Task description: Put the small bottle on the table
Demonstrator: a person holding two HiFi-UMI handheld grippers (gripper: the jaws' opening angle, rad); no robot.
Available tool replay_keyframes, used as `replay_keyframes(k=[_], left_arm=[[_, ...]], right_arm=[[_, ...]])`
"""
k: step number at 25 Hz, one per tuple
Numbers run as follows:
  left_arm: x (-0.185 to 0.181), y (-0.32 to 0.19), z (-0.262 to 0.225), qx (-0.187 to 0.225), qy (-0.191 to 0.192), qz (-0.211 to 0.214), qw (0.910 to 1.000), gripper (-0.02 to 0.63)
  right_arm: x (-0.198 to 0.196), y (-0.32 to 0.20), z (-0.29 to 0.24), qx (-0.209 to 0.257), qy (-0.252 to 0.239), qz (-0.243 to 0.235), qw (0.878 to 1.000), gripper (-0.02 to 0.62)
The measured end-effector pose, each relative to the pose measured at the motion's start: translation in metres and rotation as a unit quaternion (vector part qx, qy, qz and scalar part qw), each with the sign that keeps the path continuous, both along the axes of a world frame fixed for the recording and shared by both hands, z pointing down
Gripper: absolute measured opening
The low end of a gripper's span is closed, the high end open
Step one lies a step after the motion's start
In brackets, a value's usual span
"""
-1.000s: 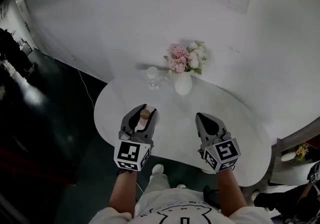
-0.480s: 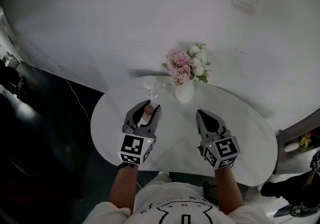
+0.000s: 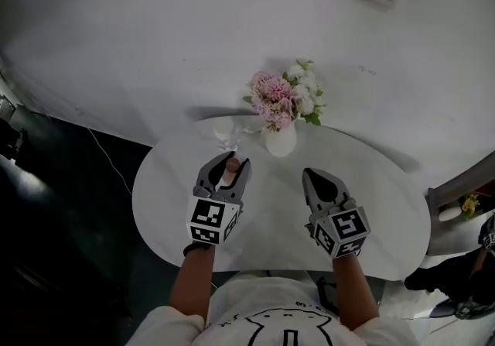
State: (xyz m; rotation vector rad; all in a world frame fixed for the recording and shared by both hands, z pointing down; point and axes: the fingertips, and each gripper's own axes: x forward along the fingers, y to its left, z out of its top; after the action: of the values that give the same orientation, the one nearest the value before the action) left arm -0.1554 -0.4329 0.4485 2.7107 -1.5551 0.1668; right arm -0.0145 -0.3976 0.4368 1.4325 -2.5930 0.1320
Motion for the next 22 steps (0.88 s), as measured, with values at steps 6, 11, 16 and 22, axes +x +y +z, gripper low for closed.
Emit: replay_keyframes(k=[6,11,16,22], left_arm=[[0.008,-0.022,0.028,-0.027,0.005,0.012,0.9995,0.132],[0.012,-0.036,0.047,-0.036,0.003,0.016,0.9992,0.132],[0.016,-0.047,0.067,-0.042,0.006,0.011,0.9990,0.132],[0.021,-0.060,0.090,-0.046,0.002,0.006,0.9989,0.132]], right_arm=[[0.000,-0.009,0.014,-0.013,0.002,0.006,1.000,-0.008],[-0.004,-0.015,0.029,-0.021,0.005,0.002,1.000,-0.008],[-0.006,-0.022,0.042,-0.025,0.008,-0.002,1.000,-0.008],[-0.005,-0.027,0.063,-0.042,0.011,-0.002,0.999,-0.008]])
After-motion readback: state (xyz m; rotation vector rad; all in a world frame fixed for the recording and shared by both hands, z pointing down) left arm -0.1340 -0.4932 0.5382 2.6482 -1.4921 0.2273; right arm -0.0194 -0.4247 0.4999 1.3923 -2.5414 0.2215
